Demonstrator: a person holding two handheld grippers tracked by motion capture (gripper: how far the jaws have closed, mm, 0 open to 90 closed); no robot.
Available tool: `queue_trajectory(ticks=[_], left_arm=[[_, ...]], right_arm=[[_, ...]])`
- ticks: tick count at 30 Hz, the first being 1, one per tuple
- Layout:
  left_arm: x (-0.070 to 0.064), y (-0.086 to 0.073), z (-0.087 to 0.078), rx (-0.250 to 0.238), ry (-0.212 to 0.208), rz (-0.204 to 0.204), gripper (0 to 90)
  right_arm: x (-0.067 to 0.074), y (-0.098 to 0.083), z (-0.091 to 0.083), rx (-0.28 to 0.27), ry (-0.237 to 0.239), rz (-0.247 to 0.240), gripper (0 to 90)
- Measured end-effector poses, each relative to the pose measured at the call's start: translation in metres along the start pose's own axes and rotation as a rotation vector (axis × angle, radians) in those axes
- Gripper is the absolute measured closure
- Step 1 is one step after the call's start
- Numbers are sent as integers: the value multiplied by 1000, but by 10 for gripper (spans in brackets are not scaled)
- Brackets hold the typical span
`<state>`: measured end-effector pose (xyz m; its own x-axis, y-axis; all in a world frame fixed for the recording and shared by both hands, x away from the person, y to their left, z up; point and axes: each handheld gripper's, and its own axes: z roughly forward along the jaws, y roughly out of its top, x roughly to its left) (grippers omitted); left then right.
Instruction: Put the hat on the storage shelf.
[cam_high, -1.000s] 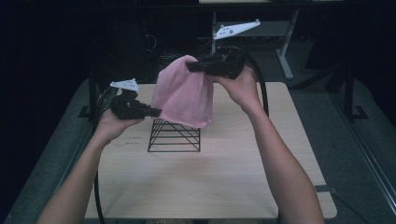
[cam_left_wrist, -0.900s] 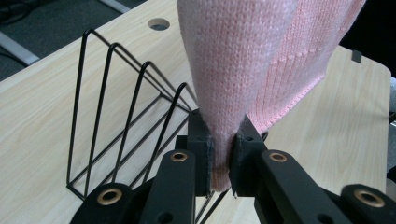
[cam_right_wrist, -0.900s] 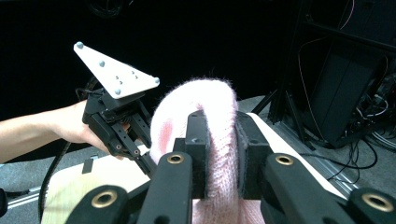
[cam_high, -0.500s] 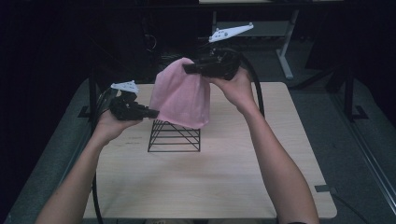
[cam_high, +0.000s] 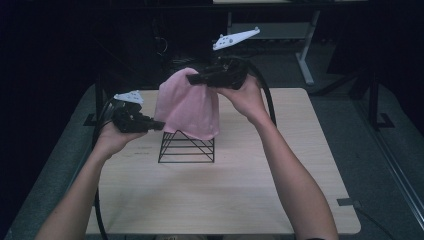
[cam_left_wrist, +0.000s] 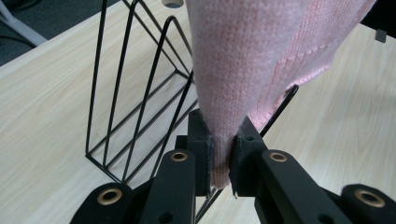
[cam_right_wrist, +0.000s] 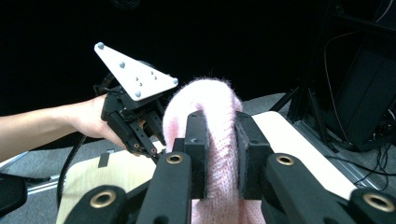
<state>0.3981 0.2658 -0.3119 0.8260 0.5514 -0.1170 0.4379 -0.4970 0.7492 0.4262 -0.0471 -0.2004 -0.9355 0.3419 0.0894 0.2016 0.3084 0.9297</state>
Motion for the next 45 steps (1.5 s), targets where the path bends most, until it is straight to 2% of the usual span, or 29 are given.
queue_trajectory(ticks=[7, 9, 13, 21, 23, 24, 29, 32, 37, 45], left_arm=[[1, -9, 2, 11, 8, -8, 802], [1, -11, 2, 37, 22, 7, 802], [0, -12, 2, 52, 33, 15, 802], [2, -21, 9, 49, 29, -1, 801], [2, -23, 11, 64, 34, -2, 800], [2, -23, 13, 88, 44, 17, 798], [3, -28, 16, 92, 45, 10, 798], [6, -34, 18, 97, 46, -10, 798], [8, -38, 19, 114, 49, -1, 798], [9, -45, 24, 128, 45, -16, 797]], right_arm=[[5, -1, 9, 28, 19, -15, 770], [6, -2, 12, 37, 24, -14, 770], [7, -3, 15, 45, 26, -19, 770], [8, -5, 20, 82, 19, -40, 767], [8, -7, 23, 89, 21, -41, 767], [8, -9, 25, 94, 20, -44, 766], [6, -13, 29, 98, 25, -31, 766], [7, -16, 34, 113, 34, -31, 764], [7, -20, 38, 125, 46, -25, 764], [8, -28, 41, 134, 53, -15, 763]])
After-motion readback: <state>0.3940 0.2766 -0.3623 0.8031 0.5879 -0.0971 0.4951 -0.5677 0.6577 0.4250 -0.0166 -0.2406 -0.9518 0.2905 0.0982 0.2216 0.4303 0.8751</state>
